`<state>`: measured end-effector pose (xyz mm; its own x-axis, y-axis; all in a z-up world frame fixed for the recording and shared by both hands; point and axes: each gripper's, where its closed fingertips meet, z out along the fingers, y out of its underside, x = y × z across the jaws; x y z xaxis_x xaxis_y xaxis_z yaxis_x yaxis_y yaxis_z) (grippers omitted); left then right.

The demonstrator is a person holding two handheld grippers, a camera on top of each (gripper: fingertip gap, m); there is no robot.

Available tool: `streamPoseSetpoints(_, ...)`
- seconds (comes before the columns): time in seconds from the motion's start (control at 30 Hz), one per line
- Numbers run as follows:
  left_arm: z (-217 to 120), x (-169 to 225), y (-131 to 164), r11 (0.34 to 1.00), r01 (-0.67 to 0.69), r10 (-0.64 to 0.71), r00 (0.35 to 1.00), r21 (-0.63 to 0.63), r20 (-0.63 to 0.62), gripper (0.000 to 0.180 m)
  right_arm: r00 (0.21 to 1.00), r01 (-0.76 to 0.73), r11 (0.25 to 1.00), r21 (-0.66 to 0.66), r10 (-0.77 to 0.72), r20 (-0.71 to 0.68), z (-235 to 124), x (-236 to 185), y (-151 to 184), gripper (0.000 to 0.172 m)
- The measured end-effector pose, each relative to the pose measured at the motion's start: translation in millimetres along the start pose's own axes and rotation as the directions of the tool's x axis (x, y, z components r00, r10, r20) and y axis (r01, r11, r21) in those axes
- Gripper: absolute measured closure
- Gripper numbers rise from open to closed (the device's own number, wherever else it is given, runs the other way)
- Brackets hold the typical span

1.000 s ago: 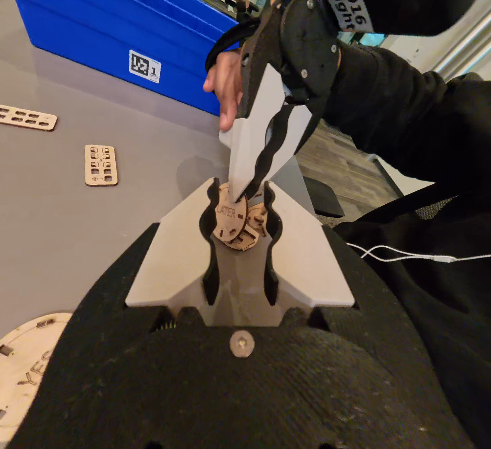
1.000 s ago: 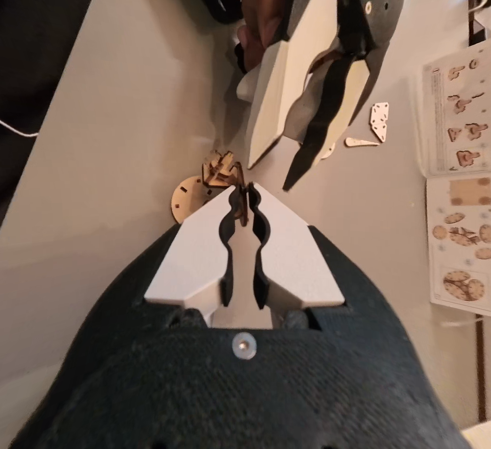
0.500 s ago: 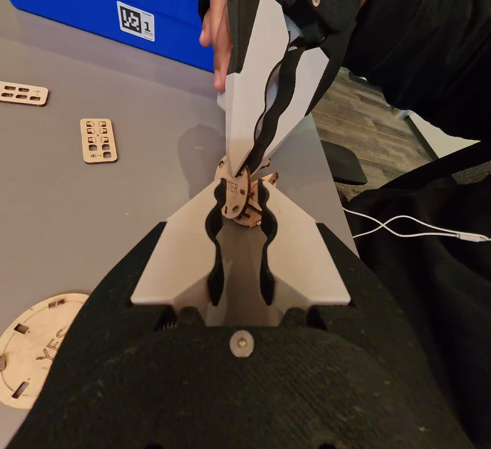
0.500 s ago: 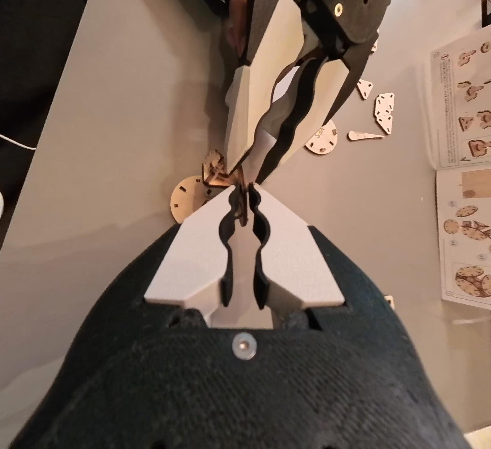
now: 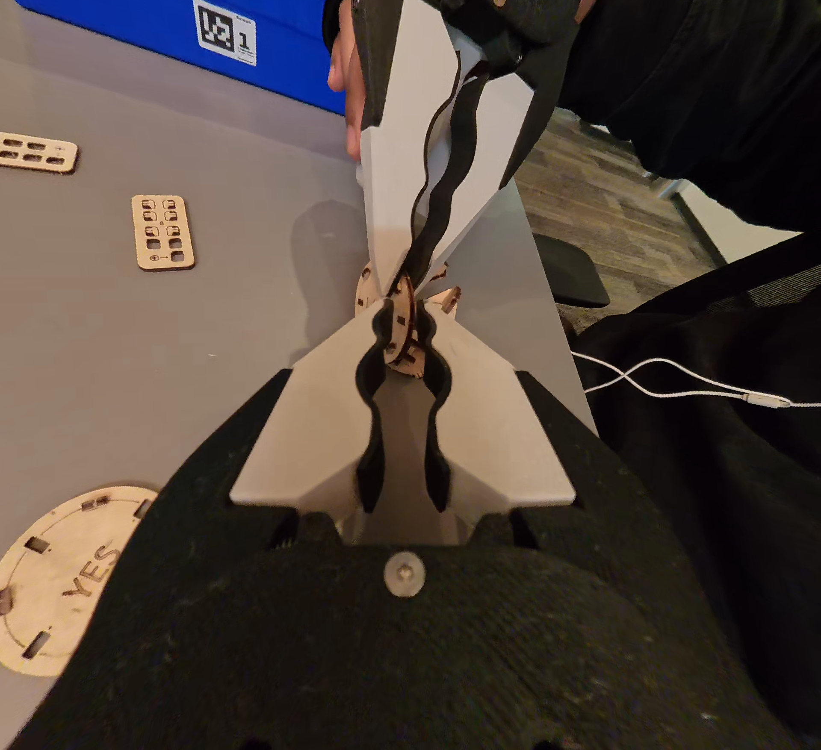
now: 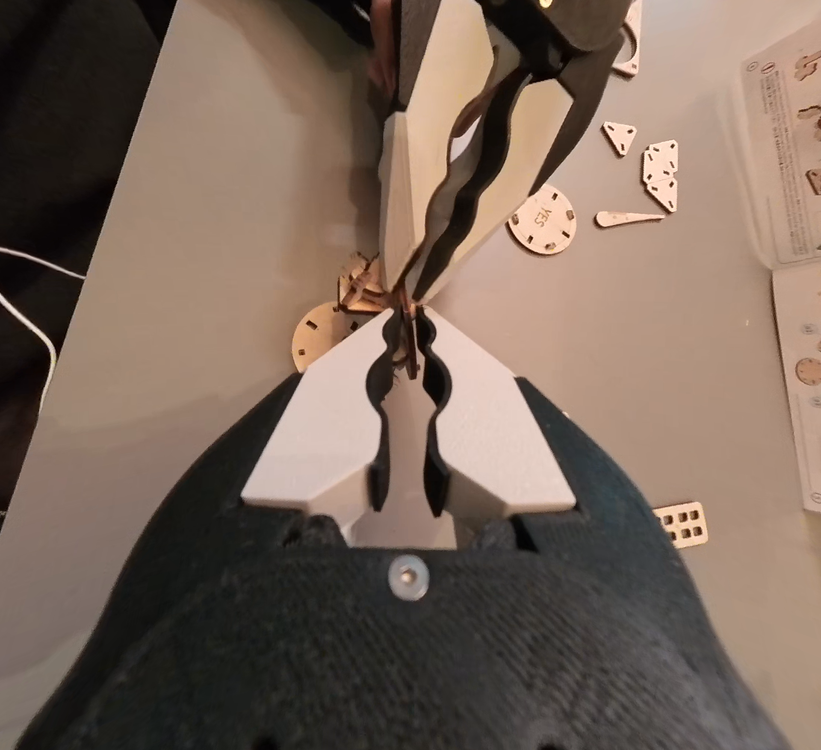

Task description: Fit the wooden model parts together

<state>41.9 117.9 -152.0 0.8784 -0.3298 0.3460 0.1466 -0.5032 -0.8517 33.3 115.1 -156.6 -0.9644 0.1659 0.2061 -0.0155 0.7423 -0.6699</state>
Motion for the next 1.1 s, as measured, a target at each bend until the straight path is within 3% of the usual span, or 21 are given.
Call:
streamPoseSetpoints(0.23,-13.2,-6.4,4.0,0.996,-0.079,0.081,0.995,-0.032,0.057,0.174,1.000,0.005,1.000,-0.007,-0.005,-0.012,-0.3,0.0,0.4,0.168)
streamPoseSetpoints(0.47,6.0,-8.0,31.2,0.971,-0.167,0.183,0.980,-0.171,0.082,0.167,1.000,0.004,1.000,-0.008,-0.004,-0.024,-0.2,0.1,0.5,0.167)
streamPoseSetpoints(0.6,6.2,-8.0,18.4,0.971,-0.214,0.226,0.966,-0.103,0.124,0.169,0.999,0.015,1.000,-0.021,-0.016,-0.039,2.4,1.5,0.4,0.166)
streamPoseSetpoints(0.9,7.0,-8.2,18.4,0.966,-0.233,0.249,0.957,-0.116,0.152,0.176,0.997,0.045,0.997,-0.064,-0.048,-0.054,2.4,3.7,2.1,0.166)
streamPoseSetpoints(0.93,7.0,-8.4,18.3,0.965,-0.234,0.251,0.955,-0.119,0.156,0.176,0.994,0.067,0.995,-0.073,-0.073,-0.080,1.7,6.8,1.6,0.162)
streamPoseSetpoints(1.03,7.7,-8.5,18.2,0.963,-0.240,0.259,0.952,-0.125,0.164,0.176,0.972,0.060,0.994,-0.091,-0.079,-0.220,-4.2,22.9,1.5,0.128)
streamPoseSetpoints(1.1,8.8,-7.3,18.4,0.961,-0.245,0.264,0.951,-0.128,0.163,0.175,0.964,0.032,0.995,-0.098,-0.056,-0.260,-9.6,26.2,3.4,0.120)
